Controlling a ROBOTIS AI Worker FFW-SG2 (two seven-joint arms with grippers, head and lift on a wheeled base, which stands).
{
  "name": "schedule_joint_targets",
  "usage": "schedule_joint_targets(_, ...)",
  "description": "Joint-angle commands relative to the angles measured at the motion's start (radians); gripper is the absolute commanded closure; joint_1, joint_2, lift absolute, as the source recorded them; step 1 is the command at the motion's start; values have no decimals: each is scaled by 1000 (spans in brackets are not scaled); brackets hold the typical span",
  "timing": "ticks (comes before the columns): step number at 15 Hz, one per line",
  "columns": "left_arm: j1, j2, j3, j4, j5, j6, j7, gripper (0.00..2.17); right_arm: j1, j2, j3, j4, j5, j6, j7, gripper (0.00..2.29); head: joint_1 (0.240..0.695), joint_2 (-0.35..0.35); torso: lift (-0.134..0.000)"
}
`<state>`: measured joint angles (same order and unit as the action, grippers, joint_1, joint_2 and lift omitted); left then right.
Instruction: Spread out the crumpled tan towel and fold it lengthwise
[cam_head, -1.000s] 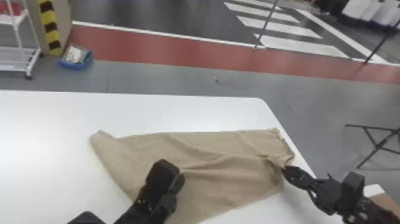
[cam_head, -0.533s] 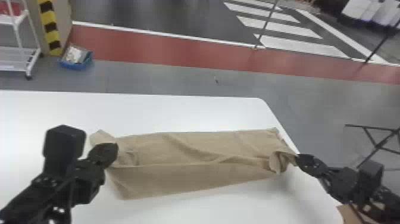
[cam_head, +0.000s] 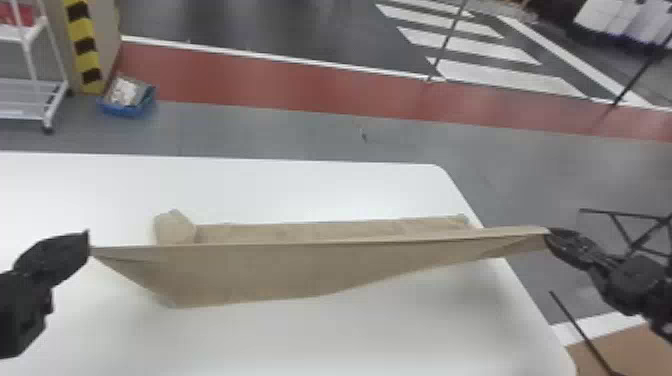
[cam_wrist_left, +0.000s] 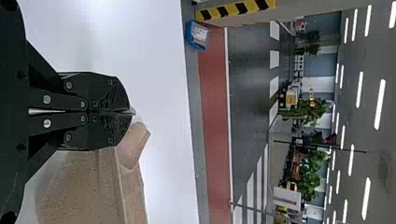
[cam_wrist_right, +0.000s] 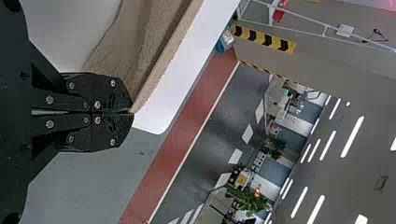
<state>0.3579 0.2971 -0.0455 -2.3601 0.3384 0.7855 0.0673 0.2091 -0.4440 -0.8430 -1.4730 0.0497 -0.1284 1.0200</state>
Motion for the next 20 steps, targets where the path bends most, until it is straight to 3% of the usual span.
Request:
schedule_joint_targets(1, 10, -9, -1, -2, 1, -1, 0, 1382, 13, 13, 44, -4, 18, -1, 5, 1679, 695, -350, -124)
schedule_joint_targets(8, -20, 7, 10, 24, 1, -13, 20, 1382, -36, 39, 168, -29, 81, -7, -14, 1683, 695, -350, -124)
schedule_joint_targets(12, -191, 40, 24, 193, 31, -71, 40, 1382, -272, 67, 283, 26, 233, 66, -74, 1683, 695, -350, -124)
schedule_joint_targets(15, -352, 70, 39, 390, 85, -277, 26, 1382, -490, 84, 364, 172, 318, 66, -146, 1683, 695, -260, -124)
schedule_joint_targets(16, -412, 76, 39, 452, 96, -308, 28, 1382, -562, 84, 398, 237, 343, 66, -170, 1683, 678, -241, -124)
schedule_joint_targets(17, -478, 80, 39, 496, 114, -298, 26, 1382, -613, 84, 429, 273, 355, 66, -193, 1683, 623, -199, -124)
schedule_joint_targets(20, -619, 79, 38, 599, 133, -298, 39, 1382, -763, 110, 469, 356, 401, 57, -259, 1683, 548, -145, -124)
